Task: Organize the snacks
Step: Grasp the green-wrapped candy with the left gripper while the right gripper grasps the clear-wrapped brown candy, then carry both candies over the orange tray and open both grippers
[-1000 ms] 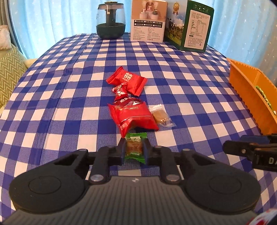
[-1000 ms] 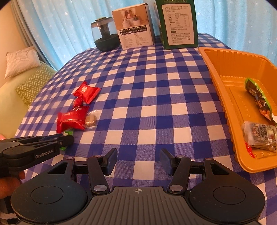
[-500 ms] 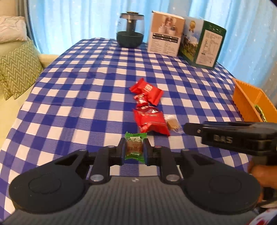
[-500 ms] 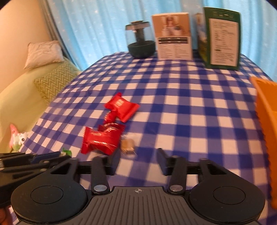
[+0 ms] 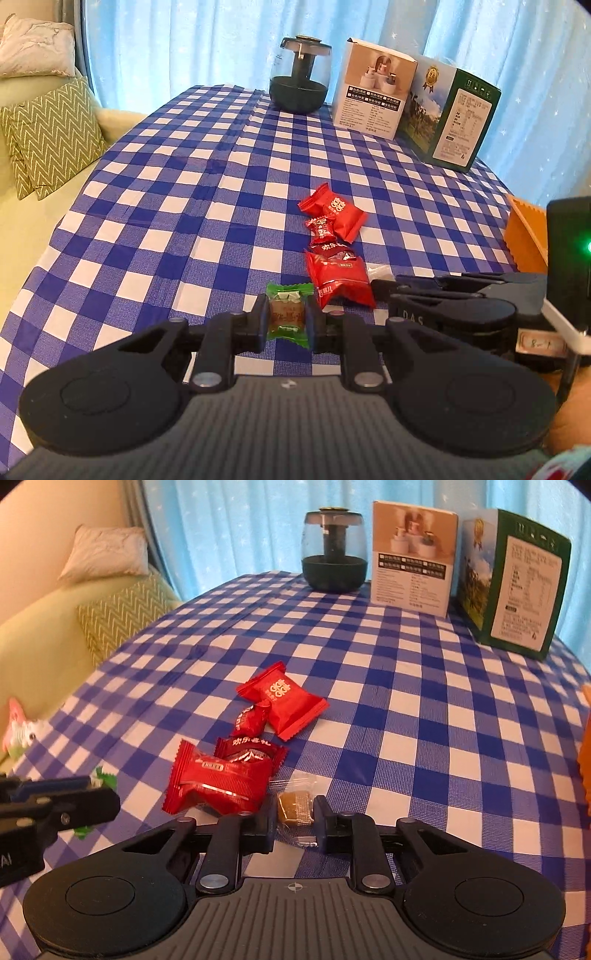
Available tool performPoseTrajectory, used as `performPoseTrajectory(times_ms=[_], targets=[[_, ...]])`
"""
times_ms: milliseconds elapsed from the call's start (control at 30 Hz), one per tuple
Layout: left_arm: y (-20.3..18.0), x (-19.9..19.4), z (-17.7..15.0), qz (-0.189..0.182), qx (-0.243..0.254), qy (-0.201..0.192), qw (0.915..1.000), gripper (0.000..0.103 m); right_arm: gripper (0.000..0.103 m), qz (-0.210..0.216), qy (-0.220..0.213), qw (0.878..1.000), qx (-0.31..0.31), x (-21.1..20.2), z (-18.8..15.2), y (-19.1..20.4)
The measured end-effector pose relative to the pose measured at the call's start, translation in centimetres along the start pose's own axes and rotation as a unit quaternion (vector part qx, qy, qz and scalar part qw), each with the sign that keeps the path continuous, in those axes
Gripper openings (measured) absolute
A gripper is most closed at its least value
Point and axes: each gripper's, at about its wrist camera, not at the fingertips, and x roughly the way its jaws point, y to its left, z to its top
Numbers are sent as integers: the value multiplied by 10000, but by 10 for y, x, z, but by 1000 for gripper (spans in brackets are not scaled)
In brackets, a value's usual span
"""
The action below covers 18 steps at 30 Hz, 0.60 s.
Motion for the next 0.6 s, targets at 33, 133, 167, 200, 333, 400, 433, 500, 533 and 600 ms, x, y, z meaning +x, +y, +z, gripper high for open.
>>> performPoseTrajectory(times_ms=[33, 133, 167, 200, 333, 400, 433, 500, 533, 600], targets=[[-1, -1, 0, -1, -2, -2, 10000, 18, 21, -27, -10, 10000, -23, -3, -2, 0], [-5, -4, -2, -17, 9, 10, 10000, 18, 21, -90, -21, 9999, 39, -15, -10, -4], [-6, -5, -3, -28, 17, 14, 10000, 18, 21, -108, -36, 9999, 89, -22, -14, -7], [-8, -7, -4, -43, 24, 16, 10000, 18, 21, -132, -56, 9998, 153, -29, -17, -11], [-18, -18, -7, -126, 83, 20, 9999, 18, 21, -195, -85, 9983, 537, -62, -32, -27], [-25, -25, -8, -174, 145, 19, 9997, 18, 21, -225, -107, 9970, 731, -80, -40, -34], [-28, -28, -9, -205, 175, 17, 9996, 18, 21, -253, -121, 9964, 802, -89, -43, -37], [-36, -37, -11, -258, 246, 2, 9994, 18, 21, -315, -149, 9953, 898, -107, -50, -43], [-40, -42, -13, -286, 288, -11, 9992, 18, 21, -342, -171, 9948, 943, -116, -53, -46], [-49, -51, -15, -338, 352, -31, 9988, 18, 21, -395, -225, 9936, 1037, -133, -58, -51]])
